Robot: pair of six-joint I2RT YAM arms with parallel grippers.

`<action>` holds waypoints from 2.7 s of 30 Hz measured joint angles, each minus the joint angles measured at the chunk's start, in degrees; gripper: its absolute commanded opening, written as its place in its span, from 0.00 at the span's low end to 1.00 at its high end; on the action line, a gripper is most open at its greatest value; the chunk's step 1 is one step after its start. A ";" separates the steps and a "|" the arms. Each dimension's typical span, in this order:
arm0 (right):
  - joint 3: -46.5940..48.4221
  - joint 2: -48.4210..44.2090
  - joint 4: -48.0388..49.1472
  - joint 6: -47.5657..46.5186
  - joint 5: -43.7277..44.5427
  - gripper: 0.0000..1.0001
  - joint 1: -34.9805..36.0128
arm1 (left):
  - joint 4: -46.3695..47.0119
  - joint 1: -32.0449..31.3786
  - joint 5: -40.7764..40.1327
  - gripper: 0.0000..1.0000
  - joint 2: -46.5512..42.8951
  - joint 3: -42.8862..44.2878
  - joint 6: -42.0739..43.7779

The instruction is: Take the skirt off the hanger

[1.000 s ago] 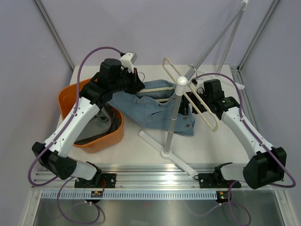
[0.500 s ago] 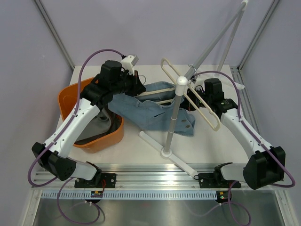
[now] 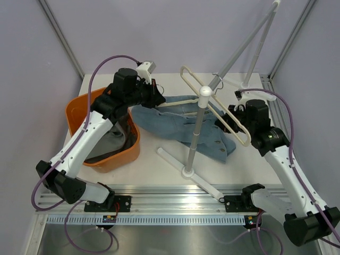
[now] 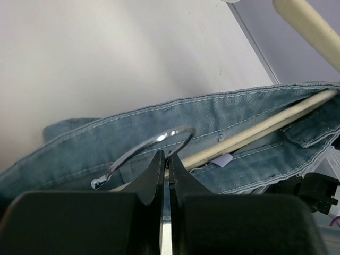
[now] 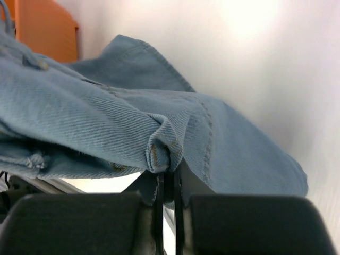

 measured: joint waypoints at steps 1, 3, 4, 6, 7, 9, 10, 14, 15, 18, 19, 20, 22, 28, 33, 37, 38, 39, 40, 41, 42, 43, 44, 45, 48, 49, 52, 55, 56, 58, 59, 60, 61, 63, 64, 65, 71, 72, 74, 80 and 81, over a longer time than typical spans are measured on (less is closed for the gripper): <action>0.87 -0.81 -1.92 0.76 1.44 0.00 0.00 | 0.87 0.00 0.28 0.00 -0.57 -1.07 -0.17; 2.58 -1.75 -5.42 2.12 3.82 0.00 -0.02 | 2.43 -0.04 1.27 0.00 -2.21 -4.11 -0.55; 3.26 -1.99 -6.88 2.69 4.61 0.00 -0.04 | 3.17 -0.09 1.75 0.00 -3.15 -5.77 -0.68; 3.91 -2.19 -9.22 3.67 5.57 0.00 -0.13 | 4.35 -0.09 2.82 0.00 -4.96 -8.61 -1.09; 3.93 -2.25 -10.29 4.07 5.60 0.00 -0.20 | 4.79 -0.09 3.17 0.00 -5.60 -9.44 -1.33; 3.78 -2.36 -12.28 4.61 5.29 0.00 -0.35 | 5.53 -0.07 3.63 0.00 -6.80 -10.67 -1.92; 3.34 -2.67 -12.61 4.90 4.98 0.00 -0.52 | 5.60 0.02 3.82 0.00 -7.06 -10.69 -2.14; 0.17 -5.70 -12.74 6.58 1.84 0.00 -1.36 | 7.08 0.33 4.57 0.00 -7.02 -10.64 -3.32; -0.63 -6.51 -12.79 7.04 0.85 0.00 -1.51 | 7.28 0.46 4.70 0.00 -6.91 -10.64 -3.74; -2.89 -8.52 -13.25 8.72 -0.68 0.00 -1.79 | 8.22 0.94 5.22 0.00 -6.01 -10.10 -5.25; -3.54 -9.01 -13.42 9.51 -0.81 0.00 -1.88 | 8.46 1.03 5.27 0.00 -5.64 -9.81 -5.64; -4.15 -9.40 -13.51 10.29 -1.16 0.01 -1.97 | 8.94 1.07 5.27 0.00 -5.16 -9.57 -6.05; -5.11 -9.88 -13.55 12.00 -1.84 0.04 -2.08 | 9.33 1.01 5.20 0.00 -4.28 -9.25 -6.54; -7.34 -9.27 -14.01 14.64 -5.25 0.17 -2.27 | 9.94 0.83 4.61 0.00 -2.16 -9.11 -7.72; -7.06 -8.74 -15.67 12.76 -4.79 0.90 -2.43 | 8.11 -1.86 1.42 0.00 0.90 -6.10 -6.21; -3.72 -6.82 -17.88 10.58 -2.47 1.00 -2.51 | 7.02 -3.30 0.24 0.00 1.29 -5.92 -4.98; -2.86 -6.21 -17.81 10.10 -1.97 0.99 -2.54 | 6.73 -3.32 -0.02 0.00 1.38 -5.92 -4.66; -2.27 -5.66 -17.70 9.68 -1.60 1.00 -2.58 | 6.29 -3.32 -0.44 0.00 1.51 -5.92 -4.15; -1.79 -5.14 -17.70 9.22 -1.20 0.99 -2.64 | 5.95 -3.28 -0.83 0.00 1.66 -5.92 -3.41; -1.57 -4.66 -17.55 8.55 -0.55 0.99 -2.78 | 5.60 -3.23 -1.09 0.00 1.88 -5.90 -2.84; -1.57 -4.37 -17.27 7.72 -0.15 1.00 -2.95 | 4.81 -3.21 -1.44 0.00 2.29 -5.66 -2.03; -1.60 -4.20 -17.03 6.97 -0.02 0.98 -3.28 | 4.09 -3.21 -1.70 0.00 2.93 -5.35 -1.18; -1.70 -4.24 -16.35 6.08 -0.13 0.97 -3.58 | 3.15 -3.21 -1.81 0.00 3.63 -4.85 -0.26; -1.84 -4.44 -15.47 5.29 -0.44 0.95 -3.87 | 2.25 -3.21 -1.92 0.00 4.44 -4.20 0.50; -2.54 -5.33 -11.80 2.91 -3.30 0.85 -4.72 | -0.85 -3.26 -2.69 0.00 7.06 -1.79 2.78; -2.56 -5.31 -10.58 2.32 -4.68 0.83 -4.90 | -1.81 -3.32 -3.21 0.00 7.87 -0.98 3.32; -2.56 -3.78 -7.06 1.38 -8.59 0.76 -5.07 | -4.07 -3.58 -4.46 0.00 9.92 1.29 4.15; -2.56 -1.05 -4.13 0.70 -12.22 0.63 -5.11 | -5.62 -4.37 -5.55 0.00 12.31 4.17 4.35; -2.56 -0.15 -3.23 0.57 -13.44 0.58 -5.14 | -6.10 -4.76 -6.01 0.00 13.27 5.25 4.37; -2.56 1.20 -1.20 0.48 -16.13 0.55 -5.16 | -6.60 -5.64 -6.78 0.00 15.26 7.37 4.35; -2.56 1.75 -0.31 0.44 -17.33 0.55 -5.18 | -6.97 -6.12 -7.10 0.00 16.44 8.48 4.33; -2.56 2.23 0.48 0.37 -18.49 0.56 -5.20 | -7.56 -6.51 -7.48 0.00 17.55 9.55 4.33; -2.56 2.60 0.98 0.28 -19.34 0.57 -5.22 | -7.96 -6.80 -7.87 0.00 18.69 10.62 4.33; -2.56 2.82 1.44 0.11 -20.31 0.58 -5.25 | -9.07 -7.30 -8.55 0.00 20.94 12.63 4.31; -2.56 2.71 1.79 -0.13 -20.76 0.60 -5.27 | -9.62 -7.43 -8.87 0.00 21.94 13.46 4.33; -2.56 2.49 2.10 -0.28 -21.22 0.60 -5.27 | -9.92 -7.45 -9.09 0.00 22.73 14.05 4.33; -2.56 1.25 3.61 -0.83 -23.61 0.64 -5.29 | -11.02 -7.45 -9.55 0.00 24.20 14.56 4.26; -2.56 1.25 3.80 -0.87 -23.85 0.64 -5.29 | -11.15 -7.52 -9.53 0.00 24.20 14.56 4.26; -2.58 1.25 4.26 -0.79 -24.63 0.64 -5.29 | -11.19 -7.76 -9.51 0.00 24.20 14.58 4.26; -2.78 2.19 6.34 -0.48 -27.15 0.63 -5.31 | -11.39 -8.35 -9.11 0.00 24.20 14.69 4.17; -3.04 2.38 6.82 -0.42 -27.54 0.62 -5.31 | -11.39 -8.39 -9.03 0.00 24.20 14.71 4.11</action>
